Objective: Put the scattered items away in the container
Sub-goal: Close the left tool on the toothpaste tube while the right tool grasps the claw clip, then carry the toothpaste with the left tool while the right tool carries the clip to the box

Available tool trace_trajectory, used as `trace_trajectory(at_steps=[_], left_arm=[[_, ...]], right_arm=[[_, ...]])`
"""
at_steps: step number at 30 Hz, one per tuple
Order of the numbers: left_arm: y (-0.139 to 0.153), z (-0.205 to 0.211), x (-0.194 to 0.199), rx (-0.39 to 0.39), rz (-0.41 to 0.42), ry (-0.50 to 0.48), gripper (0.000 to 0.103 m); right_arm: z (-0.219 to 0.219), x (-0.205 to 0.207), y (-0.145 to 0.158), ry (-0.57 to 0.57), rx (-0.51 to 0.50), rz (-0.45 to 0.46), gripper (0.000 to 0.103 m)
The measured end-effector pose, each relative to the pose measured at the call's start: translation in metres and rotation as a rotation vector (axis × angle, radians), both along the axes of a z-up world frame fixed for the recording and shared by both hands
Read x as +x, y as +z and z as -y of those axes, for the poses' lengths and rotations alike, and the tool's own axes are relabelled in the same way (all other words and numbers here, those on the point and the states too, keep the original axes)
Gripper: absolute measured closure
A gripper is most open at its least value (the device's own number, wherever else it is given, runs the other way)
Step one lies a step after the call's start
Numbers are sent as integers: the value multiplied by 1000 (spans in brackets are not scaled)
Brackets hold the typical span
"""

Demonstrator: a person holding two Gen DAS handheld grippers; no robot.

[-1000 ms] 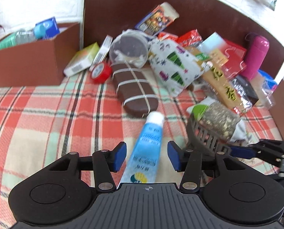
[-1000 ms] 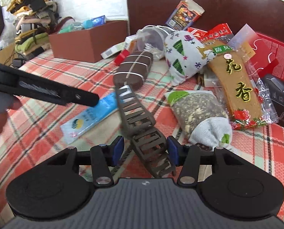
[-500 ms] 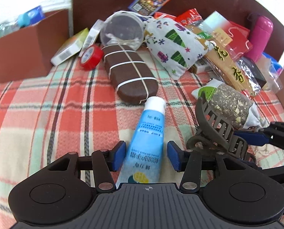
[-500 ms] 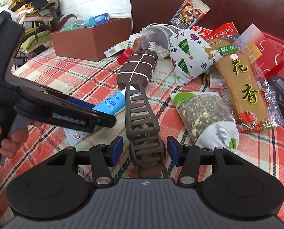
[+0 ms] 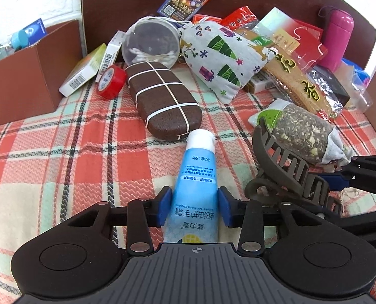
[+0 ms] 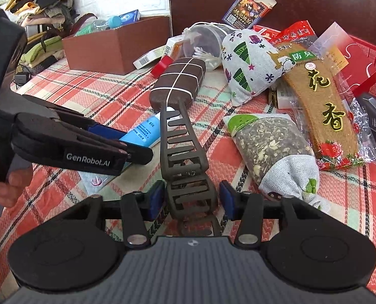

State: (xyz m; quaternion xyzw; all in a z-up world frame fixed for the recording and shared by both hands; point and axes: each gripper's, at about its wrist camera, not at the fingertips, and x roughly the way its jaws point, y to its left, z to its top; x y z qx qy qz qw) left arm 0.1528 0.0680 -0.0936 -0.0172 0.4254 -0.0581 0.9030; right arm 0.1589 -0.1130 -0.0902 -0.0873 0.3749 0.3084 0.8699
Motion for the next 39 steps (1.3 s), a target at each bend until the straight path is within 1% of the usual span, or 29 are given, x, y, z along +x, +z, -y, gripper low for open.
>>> trace_trajectory(at_steps=[4,10,15,19,23,28,29,30,32,34,35,37,39], left_arm=[[0,-5,-2,-30,-3,13,64],[1,-7,-10,-53,-2,29,65],[2,-16,-22,-88,1,56,65],[4,-31,-32,-132,9,98,66],[14,-53,-44,-170,44,139,66],[36,-83,-59,-157,116,194,67],[41,-90,-60,-169,129,204,92],[46,-98,-62,-181,142,213,103],[57,-113,-64,-197,167,232,103],[66,-125,-63,-148,187,254,103],[69,-131,-63,-136,191,261,103],[74,-142,-63,-132,197,269,103],[75,-150,-64,-109,200,280,103]], right_arm=[[0,-1,1,1,5,2,60],[2,-5,7,3,32,3,61],[-4,-7,18,27,40,20,61],[-15,-8,31,59,31,53,61],[-29,-7,47,101,23,90,61],[-57,1,71,178,12,135,61],[-64,3,76,195,10,146,61],[-72,5,81,210,12,153,61],[-87,12,91,240,22,161,61],[-103,20,100,263,29,168,61],[-111,23,104,272,30,175,61],[-125,31,111,287,34,187,61],[-138,39,116,298,38,191,61]])
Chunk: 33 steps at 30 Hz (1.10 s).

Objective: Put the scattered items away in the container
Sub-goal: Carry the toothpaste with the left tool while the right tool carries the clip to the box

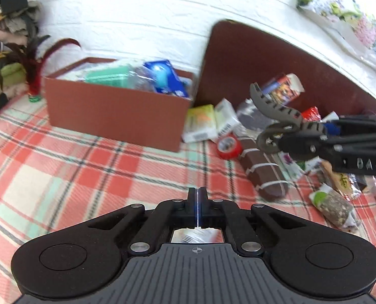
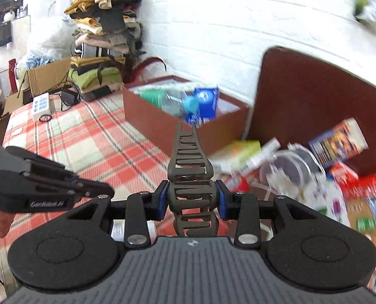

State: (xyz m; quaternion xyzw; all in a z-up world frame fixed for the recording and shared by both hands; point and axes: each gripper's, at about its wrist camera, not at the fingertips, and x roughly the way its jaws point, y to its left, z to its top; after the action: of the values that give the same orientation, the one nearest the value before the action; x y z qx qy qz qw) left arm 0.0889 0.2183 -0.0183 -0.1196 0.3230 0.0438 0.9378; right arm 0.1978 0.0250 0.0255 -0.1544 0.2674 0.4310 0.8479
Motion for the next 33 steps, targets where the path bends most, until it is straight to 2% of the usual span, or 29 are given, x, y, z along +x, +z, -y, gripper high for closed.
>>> trace_trajectory(at_steps=[2,3,4,6,10,12,15,17,18,20,23,28,33], left_arm=[[0,-7,-1,28,-6,9,99],[-3,-8,0,36,-19,-5,79],[-6,-8,0,44,-32,-21,75],[-15,-4,2,65,-58,-58,53],[-33,10,10,63,-95,-139,50],[-41,19,18,78,-121,-175,45],[-55,33,28,117,-172,-214,45],[-65,42,32,180,-194,-227,45],[-70,47,33,219,-202,-233,59],[-73,53,34,255,-210,-238,70],[-70,56,33,260,-214,-238,74],[-53,23,30,58,-163,-163,75],[-15,-12,29,4,-70,-87,75]], right_arm=[[-11,6,2,5,-5,4,61],[-16,8,2,7,-8,5,61],[-19,10,2,12,-9,3,61],[-25,12,-1,23,-12,-5,61],[-29,14,-10,27,-25,-28,61],[-28,15,-15,24,-34,-37,61],[-25,15,-19,15,-43,-46,61],[-22,16,-20,9,-45,-48,61],[-21,16,-20,7,-47,-49,61],[-19,16,-21,4,-48,-50,61],[-18,16,-22,2,-48,-51,61],[-20,19,-19,6,-48,-41,61],[-28,26,-11,10,-36,-30,61]])
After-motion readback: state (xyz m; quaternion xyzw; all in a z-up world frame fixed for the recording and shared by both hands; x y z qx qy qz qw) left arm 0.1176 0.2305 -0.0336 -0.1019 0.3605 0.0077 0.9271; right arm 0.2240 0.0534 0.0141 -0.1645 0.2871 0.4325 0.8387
